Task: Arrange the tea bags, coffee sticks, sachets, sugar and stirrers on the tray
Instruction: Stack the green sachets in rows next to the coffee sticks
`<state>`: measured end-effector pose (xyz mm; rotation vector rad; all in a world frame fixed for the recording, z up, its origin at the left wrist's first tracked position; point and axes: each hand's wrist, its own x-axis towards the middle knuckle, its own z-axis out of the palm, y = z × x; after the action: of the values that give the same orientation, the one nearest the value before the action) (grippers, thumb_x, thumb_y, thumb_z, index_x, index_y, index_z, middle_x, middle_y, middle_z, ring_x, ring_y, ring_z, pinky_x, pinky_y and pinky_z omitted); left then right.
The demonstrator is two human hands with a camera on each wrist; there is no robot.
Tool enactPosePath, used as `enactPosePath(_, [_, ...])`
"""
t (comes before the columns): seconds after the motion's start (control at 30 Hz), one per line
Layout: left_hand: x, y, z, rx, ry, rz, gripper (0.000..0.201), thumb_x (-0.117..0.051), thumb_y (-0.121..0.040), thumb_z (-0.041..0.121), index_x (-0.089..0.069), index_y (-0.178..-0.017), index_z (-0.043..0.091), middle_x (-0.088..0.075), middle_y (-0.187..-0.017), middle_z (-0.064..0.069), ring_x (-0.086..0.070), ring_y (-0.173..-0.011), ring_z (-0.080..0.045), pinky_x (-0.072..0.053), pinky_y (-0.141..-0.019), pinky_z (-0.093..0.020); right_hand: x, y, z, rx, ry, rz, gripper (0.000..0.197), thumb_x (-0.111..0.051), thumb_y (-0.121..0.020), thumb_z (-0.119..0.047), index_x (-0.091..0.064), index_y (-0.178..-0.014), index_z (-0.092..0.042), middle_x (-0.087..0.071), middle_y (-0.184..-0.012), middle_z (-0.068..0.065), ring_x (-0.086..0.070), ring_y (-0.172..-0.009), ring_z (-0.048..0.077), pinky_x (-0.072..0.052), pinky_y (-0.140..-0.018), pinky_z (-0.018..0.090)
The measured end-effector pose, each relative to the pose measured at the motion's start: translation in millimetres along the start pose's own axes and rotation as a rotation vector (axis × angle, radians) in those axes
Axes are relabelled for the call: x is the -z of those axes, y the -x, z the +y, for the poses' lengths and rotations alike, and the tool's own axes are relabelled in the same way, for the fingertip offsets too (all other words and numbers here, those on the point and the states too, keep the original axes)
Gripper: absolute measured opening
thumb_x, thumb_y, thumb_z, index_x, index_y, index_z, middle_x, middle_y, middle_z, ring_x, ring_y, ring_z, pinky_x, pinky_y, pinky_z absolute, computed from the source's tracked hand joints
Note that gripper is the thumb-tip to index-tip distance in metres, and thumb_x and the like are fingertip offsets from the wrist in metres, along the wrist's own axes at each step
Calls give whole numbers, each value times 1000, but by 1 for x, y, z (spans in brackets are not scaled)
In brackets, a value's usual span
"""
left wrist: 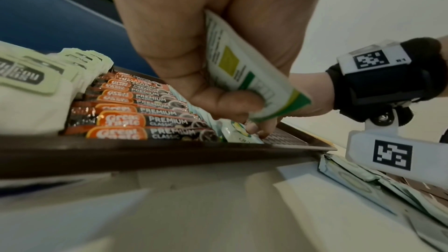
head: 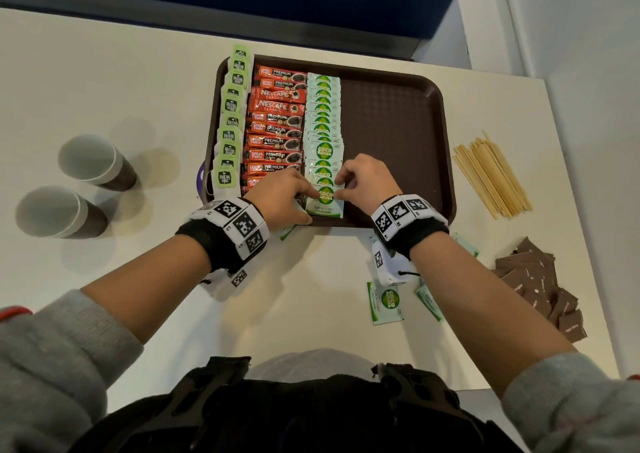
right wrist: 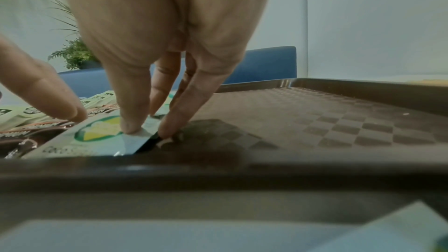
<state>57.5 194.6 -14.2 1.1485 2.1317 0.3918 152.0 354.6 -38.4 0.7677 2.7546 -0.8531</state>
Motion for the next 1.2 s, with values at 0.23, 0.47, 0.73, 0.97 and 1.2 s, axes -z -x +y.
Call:
enactPosePath(0.23, [-1, 0, -1, -8, -72, -34, 53, -72, -82, 30, -56, -132, 23, -48, -138, -1, -43, -128, -20, -35, -100, -30, -2, -3, -1, 0, -38, 53, 16, -76, -76, -11, -66, -88, -12, -50, -92, 0, -54, -72, 11, -39, -70, 18])
enactPosePath(0.47, [-3, 0, -1, 11, -73, -34, 61, -72, -82, 30, -50, -138, 20, -45, -140, -1, -42, -129, -19, -36, -101, -31, -3, -2, -1, 9, -71, 56, 17, -74, -75, -4, -67, -89, -12, -52, -92, 1, -57, -78, 14, -47, -75, 20])
enactPosePath(0.73, [-3, -1, -1, 12, -71, -35, 63, -71, -81, 30, -48, -139, 20, -43, -141, 2, -41, -129, -18, -36, -101, -31, -3, -1, -1, 19, -122, 84, 22, -72, -74, 1, -68, -92, -10, -57, -98, 7, -61, -84, 17, -53, -79, 24])
enactPosePath(0.97, [-3, -1, -2, 20, -67, -21, 64, -71, -81, 29, -47, -140, 19, -42, -143, 0, -40, -130, -19, -35, -102, -30, -4, 1, -2, -2, -122, 74, 23, -75, -73, 0, -68, -93, -10, -55, -102, 6, -59, -85, 15, -49, -77, 20])
enactPosePath(1.2, [-3, 0, -1, 24, -75, -13, 65, -71, -82, 30, -46, -140, 19, -43, -145, -1, -38, -133, -19, -34, -104, -32, -5, 1, -3, 2, -135, 83, 23, -72, -74, 2, -68, -93, -10, -56, -103, 7, -58, -85, 15, -51, -77, 21])
